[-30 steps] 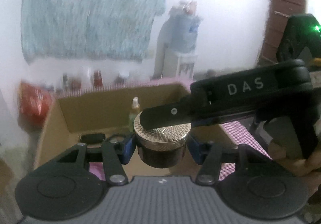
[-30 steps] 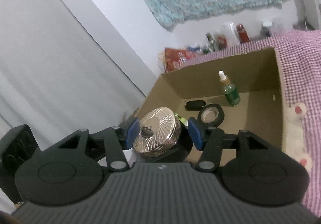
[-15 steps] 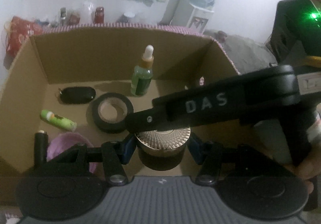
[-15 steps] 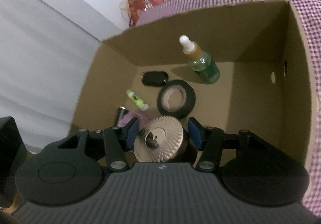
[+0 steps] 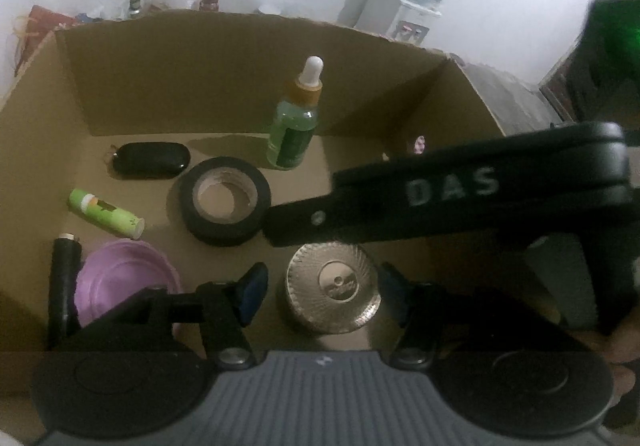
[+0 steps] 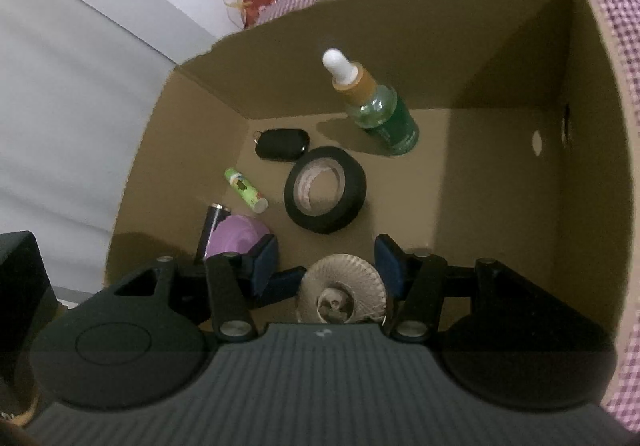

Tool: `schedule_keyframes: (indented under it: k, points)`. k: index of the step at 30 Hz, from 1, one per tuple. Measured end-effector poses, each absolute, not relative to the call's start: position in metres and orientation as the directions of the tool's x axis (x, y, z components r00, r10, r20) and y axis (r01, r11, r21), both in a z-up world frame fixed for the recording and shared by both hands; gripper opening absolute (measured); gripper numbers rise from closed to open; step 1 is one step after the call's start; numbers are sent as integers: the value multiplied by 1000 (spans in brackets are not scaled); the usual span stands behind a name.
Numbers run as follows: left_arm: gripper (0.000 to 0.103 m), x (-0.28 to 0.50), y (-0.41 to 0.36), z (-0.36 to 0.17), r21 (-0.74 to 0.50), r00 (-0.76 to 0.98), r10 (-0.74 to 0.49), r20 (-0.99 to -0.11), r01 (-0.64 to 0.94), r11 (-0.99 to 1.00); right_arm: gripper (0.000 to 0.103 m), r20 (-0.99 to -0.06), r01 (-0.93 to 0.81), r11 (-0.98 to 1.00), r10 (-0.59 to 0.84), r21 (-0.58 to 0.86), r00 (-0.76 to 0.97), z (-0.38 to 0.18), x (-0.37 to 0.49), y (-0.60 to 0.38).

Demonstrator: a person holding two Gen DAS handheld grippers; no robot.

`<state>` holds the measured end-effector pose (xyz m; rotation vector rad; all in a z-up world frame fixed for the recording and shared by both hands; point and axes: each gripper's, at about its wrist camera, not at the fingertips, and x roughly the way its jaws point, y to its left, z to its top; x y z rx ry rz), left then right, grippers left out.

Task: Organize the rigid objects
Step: 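Lower the jar into the box and open the right gripper, then withdraw the right gripper and reach toward the white charger plug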

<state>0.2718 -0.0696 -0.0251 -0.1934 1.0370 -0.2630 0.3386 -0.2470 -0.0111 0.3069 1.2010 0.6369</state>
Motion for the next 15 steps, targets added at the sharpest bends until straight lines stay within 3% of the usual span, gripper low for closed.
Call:
schedule_keyframes:
  k: [9, 11, 15]
  points:
    - [82, 222, -67, 13, -255, 601, -297, -742, 156, 954, 57, -646, -346, 754, 656, 558, 389, 47, 294, -274]
    - [85, 201, -65, 27, -262, 639, -311, -703, 174, 949, 62, -611, -375, 752, 659, 542, 439, 67, 271, -280]
    - [97, 148, -58, 54, -291, 709, -366, -603, 232, 928, 85, -514, -457, 757, 653, 468, 556, 107, 215, -294]
